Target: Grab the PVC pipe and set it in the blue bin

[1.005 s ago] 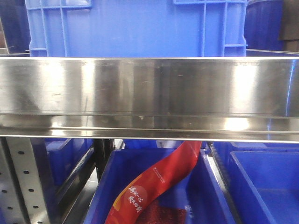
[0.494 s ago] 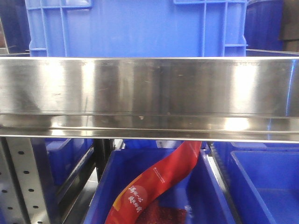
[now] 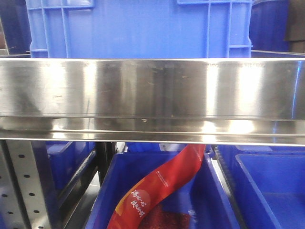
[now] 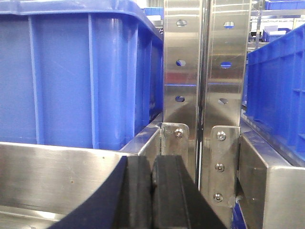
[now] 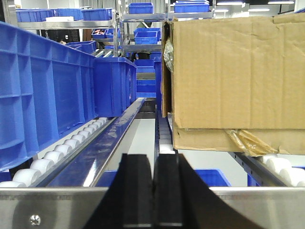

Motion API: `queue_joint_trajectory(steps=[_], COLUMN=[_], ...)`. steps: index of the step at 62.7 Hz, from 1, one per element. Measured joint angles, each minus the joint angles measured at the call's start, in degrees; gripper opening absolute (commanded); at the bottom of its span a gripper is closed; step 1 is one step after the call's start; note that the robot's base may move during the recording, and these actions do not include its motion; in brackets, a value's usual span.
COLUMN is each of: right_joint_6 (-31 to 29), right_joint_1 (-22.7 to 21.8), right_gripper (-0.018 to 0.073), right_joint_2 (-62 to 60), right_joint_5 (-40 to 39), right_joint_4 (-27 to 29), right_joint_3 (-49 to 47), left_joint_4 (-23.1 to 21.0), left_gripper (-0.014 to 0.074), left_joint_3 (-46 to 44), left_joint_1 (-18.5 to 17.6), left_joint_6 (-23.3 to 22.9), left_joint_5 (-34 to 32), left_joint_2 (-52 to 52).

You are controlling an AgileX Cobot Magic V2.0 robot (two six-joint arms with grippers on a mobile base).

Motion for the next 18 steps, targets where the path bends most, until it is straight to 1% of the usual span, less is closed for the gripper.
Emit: queue_joint_trajectory(steps=[18], right_joint_6=[0.0], right_joint_1=[0.0], right_gripper=[-0.0163], right_joint_2=[0.0], right_joint_5=[0.0], right_joint_4=[0.0], right_joint_3=[0.0], left_joint_4=[0.0], left_gripper=[-0.0111], left_joint_3=[0.0], left_joint_1=[0.0], left_joint_6=[0.0], left_joint_5=[0.0], left_joint_2=[0.0])
